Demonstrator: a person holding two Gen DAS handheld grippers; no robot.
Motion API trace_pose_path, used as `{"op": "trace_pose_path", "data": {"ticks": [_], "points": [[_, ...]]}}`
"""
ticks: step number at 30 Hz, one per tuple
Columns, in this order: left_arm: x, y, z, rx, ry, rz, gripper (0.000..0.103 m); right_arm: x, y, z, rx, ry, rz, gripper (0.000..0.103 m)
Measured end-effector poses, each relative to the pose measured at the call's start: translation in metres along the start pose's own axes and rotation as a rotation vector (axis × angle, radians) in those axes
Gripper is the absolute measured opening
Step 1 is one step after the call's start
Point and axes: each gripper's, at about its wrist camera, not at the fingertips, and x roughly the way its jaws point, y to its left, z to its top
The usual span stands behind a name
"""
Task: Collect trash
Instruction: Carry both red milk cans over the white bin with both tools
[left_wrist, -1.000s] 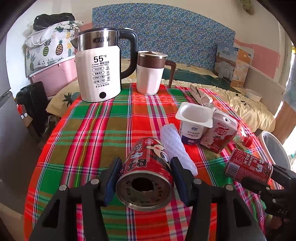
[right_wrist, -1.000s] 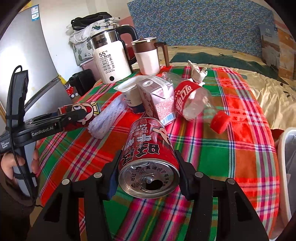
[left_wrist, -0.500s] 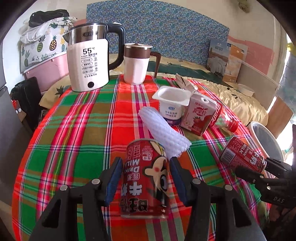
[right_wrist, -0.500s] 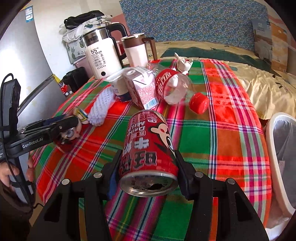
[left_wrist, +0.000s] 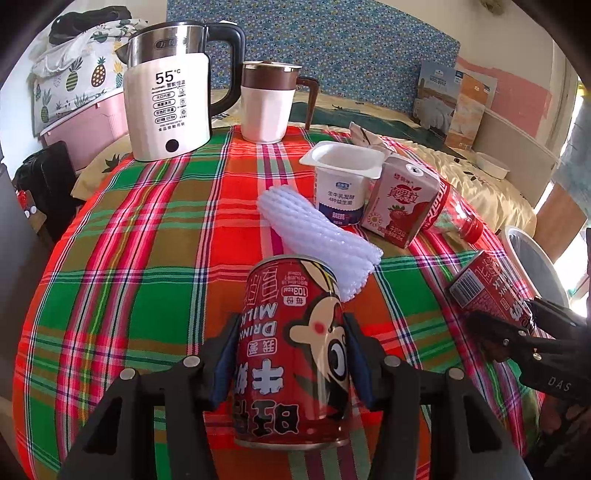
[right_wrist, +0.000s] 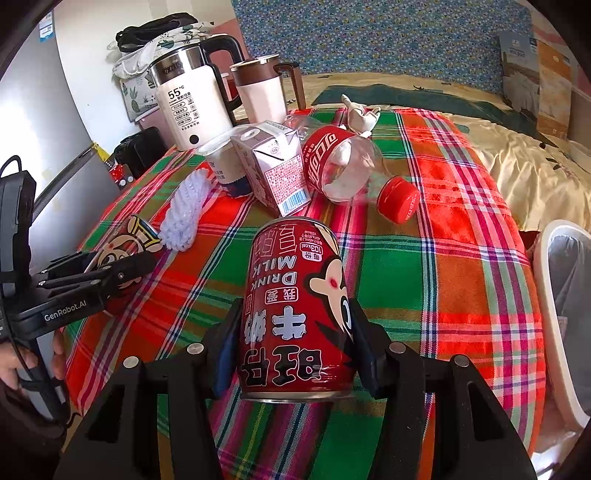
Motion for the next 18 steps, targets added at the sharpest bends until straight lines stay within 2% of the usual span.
{"op": "trace_pose_path", "data": {"ticks": [9, 18], "points": [[-0.011, -0.016, 0.002, 0.030, -0.020, -0.004, 0.053, -0.014, -0.010, -0.002, 0.033, -0.043, -0.010, 0.053], [-0.034, -0.060, 0.014, 0.086, -0.077, -0.047, 0.053, -0.047, -0.029, -0.003, 0.061, -0.102, -0.043, 0.053]]}}
